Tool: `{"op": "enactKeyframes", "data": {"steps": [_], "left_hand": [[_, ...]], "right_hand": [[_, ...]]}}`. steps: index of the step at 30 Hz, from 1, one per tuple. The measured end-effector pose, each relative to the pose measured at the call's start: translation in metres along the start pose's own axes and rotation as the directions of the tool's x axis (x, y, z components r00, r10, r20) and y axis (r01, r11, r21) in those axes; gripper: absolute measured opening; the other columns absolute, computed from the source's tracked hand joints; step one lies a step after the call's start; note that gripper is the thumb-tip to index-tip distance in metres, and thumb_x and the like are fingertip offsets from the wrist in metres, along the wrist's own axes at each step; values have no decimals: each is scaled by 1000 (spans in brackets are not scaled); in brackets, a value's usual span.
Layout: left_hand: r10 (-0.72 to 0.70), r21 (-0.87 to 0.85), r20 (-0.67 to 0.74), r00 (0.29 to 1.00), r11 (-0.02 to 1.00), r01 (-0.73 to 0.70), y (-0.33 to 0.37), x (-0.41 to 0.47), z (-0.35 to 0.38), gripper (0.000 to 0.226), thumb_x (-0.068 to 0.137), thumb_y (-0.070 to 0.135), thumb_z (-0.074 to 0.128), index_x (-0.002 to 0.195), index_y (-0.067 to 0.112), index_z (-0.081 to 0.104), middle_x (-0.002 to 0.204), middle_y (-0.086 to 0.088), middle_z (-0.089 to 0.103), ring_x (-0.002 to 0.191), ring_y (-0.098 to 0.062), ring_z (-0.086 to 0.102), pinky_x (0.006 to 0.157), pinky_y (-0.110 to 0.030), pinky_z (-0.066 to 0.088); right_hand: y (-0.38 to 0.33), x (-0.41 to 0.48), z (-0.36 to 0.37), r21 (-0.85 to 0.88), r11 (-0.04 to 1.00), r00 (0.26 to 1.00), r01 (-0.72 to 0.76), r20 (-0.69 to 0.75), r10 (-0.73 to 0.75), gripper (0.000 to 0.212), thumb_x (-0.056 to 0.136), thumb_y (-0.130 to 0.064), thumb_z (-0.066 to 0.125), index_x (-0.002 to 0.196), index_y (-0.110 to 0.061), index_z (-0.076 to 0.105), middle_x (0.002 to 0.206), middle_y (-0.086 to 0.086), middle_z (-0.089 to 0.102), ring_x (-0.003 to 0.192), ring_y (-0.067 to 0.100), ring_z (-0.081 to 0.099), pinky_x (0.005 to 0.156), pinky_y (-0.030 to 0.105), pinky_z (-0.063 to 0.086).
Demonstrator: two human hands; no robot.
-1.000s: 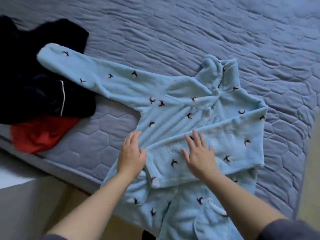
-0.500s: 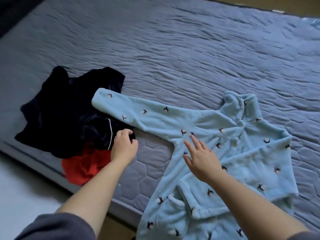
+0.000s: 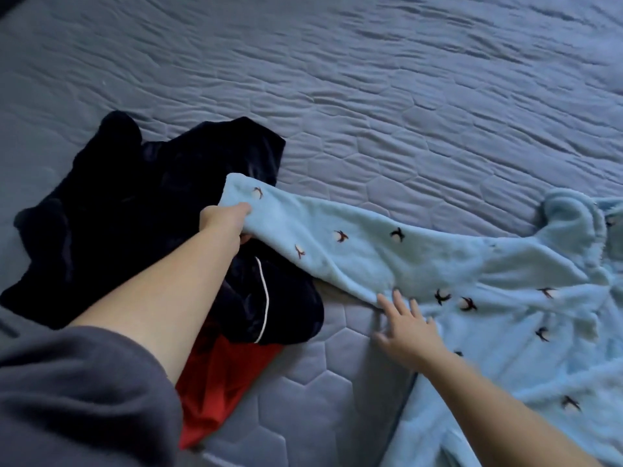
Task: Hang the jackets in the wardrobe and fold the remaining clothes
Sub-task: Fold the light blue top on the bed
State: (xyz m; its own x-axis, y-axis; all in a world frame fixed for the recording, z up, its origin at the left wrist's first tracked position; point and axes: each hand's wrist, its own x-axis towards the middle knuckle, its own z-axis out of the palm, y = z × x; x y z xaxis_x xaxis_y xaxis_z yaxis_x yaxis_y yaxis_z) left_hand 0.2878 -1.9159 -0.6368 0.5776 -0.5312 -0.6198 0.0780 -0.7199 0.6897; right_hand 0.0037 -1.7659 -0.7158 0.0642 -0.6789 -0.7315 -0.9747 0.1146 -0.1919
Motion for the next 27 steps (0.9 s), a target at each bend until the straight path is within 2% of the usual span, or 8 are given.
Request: {"op": "enactKeyframes", "data": {"steps": [4,6,10,16,18,22,24,27], "left_hand": [[471,288,254,845,797,-531,-1,-63,15,18,78,19,67,93,18,57,88,1,64,80,-17,61,74,-30,50],[520,264,471,712,687,-677,-9,-113,24,17,79,17,68,93,18,60,87,-1,67,82,-19,62,75,-30,49],[459,232,789,408,393,-890,-47,-204,44,36,77,11,69,112,10,64,108,-7,65,101,-22,59,85,-22,40],[245,12,965,94,319,-948,-106,-312,62,34,78,29,62,109,16,64,97,2,61,90,-12,59,81,-23,45],[251,96,944,215,413,-905,-127,-335,73,19,82,35,59,96,24,67,91,9,65,85,-5,60,76,-22,44],[-5,529,517,856,788,-315,-175,-360,109,36,88,29,61,119,11,53,121,-8,59,110,-25,56,88,-33,45],[-372,318,498,784,919,234,-196,-376,130,53,91,36,58,136,12,41,135,-11,49,123,-31,49,99,-43,43],[-427,194,590,685,899,394,-231,-389,159,31,97,35,48,120,16,54,113,-8,58,109,-22,59,94,-41,43]], "right_hand": [[-3,-22,-35,587,810,1000,-15,10,11,59,95,-41,53,147,-22,32,156,4,28,137,22,36,104,35,35],[-4,-46,-60,914,397,997,-80,67,46,46,96,-43,51,137,-23,44,145,2,45,125,16,47,94,33,38],[18,-101,-104,971,-222,993,-92,73,-93,55,86,-63,45,125,-25,57,121,4,64,114,22,59,84,40,50],[87,-180,-100,995,-94,968,25,-1,252,10,88,-7,57,96,-9,62,83,14,60,76,26,59,69,33,48],[122,-204,-87,995,-100,912,21,22,409,16,83,1,52,83,-12,59,75,11,54,72,25,53,68,35,45],[204,-253,-48,984,-176,878,-7,90,471,23,84,3,49,100,-11,56,85,12,60,77,26,59,68,34,51],[245,-272,-21,979,-198,877,-45,134,462,23,84,5,48,99,-10,55,83,14,59,69,26,61,57,32,53],[298,-294,33,954,-261,847,-148,258,464,22,82,7,45,97,-6,54,83,17,60,67,31,62,55,34,52]]}}
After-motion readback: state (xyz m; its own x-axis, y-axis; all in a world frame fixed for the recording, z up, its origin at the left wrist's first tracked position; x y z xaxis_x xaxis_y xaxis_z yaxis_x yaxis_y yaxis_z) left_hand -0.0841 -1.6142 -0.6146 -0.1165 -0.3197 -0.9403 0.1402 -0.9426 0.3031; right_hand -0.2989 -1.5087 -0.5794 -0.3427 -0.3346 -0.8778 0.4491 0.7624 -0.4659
